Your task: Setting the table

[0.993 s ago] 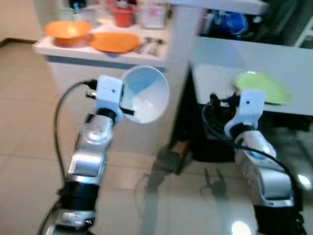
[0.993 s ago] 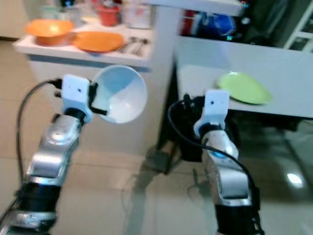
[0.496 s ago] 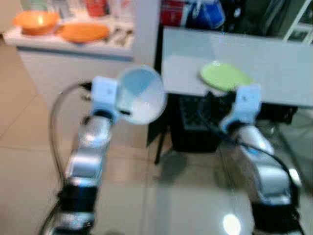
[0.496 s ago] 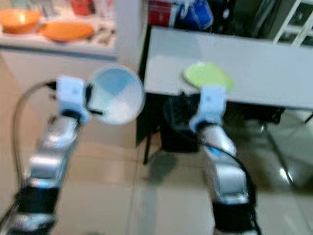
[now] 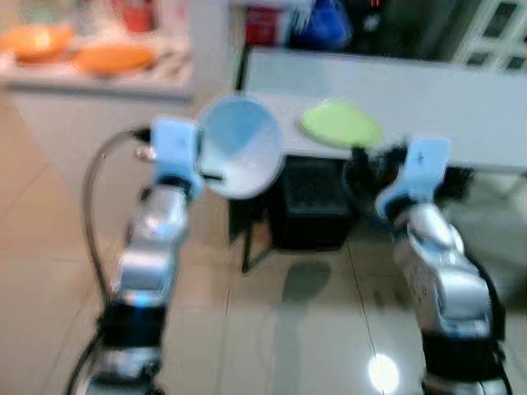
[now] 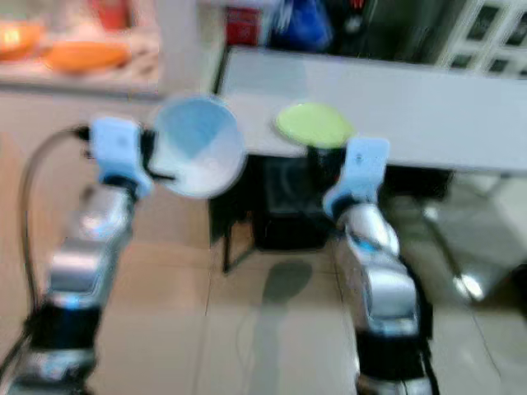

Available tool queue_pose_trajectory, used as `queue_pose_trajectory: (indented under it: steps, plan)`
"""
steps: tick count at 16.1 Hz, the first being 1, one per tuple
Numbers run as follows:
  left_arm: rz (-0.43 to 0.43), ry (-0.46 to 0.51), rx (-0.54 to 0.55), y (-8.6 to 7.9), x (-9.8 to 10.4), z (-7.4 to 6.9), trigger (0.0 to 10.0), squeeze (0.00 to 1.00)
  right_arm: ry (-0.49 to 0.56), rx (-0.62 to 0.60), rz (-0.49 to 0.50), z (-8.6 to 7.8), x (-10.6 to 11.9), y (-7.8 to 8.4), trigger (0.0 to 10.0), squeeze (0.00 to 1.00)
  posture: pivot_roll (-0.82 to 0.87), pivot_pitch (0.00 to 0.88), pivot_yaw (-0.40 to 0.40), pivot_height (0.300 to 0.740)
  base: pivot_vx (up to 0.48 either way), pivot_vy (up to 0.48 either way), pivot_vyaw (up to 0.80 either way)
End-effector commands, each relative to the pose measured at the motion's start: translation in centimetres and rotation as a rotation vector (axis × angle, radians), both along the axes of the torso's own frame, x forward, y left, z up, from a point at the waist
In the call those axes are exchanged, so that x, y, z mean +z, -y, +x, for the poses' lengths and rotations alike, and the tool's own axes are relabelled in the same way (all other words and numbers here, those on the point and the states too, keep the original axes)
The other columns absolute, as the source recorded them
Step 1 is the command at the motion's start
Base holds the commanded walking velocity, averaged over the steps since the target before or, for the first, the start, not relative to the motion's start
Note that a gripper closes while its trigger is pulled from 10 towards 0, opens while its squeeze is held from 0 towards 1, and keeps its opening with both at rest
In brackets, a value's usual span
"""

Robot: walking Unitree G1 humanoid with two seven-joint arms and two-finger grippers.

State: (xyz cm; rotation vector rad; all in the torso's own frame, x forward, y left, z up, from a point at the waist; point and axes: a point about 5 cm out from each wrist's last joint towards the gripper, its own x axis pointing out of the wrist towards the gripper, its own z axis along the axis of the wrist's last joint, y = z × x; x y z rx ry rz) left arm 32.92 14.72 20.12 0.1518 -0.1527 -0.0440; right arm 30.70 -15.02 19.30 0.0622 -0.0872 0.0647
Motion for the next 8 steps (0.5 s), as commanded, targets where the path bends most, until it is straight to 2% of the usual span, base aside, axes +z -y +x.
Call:
queue_pose_trajectory:
  steps: [1, 3, 8]
  plan:
    - [-0.002, 0.07, -0.028, 0.66, 1.51, -0.32, 10.0, 0.0, 0.013, -0.019, 0.01, 0.39, 0.42, 0.62, 10.0, 0.0, 0.03, 0.0, -0.071, 0.74, 0.42, 0.0, -0.46]
    - [0.019, 0.056, -0.025, 0.32, 1.19, -0.38, 10.0, 0.0, 0.015, -0.026, 0.02, 0.52, 0.44, 0.65, 10.0, 0.0, 0.03, 0.0, -0.067, 0.74, 0.42, 0.0, -0.51]
    - [0.002, 0.059, -0.023, 0.45, 1.21, -0.43, 10.0, 0.0, 0.016, -0.018, -0.007, 0.39, 0.61, 1.15, 10.0, 0.0, 0.01, 0.0, -0.09, 0.74, 0.415, 0.0, 0.0]
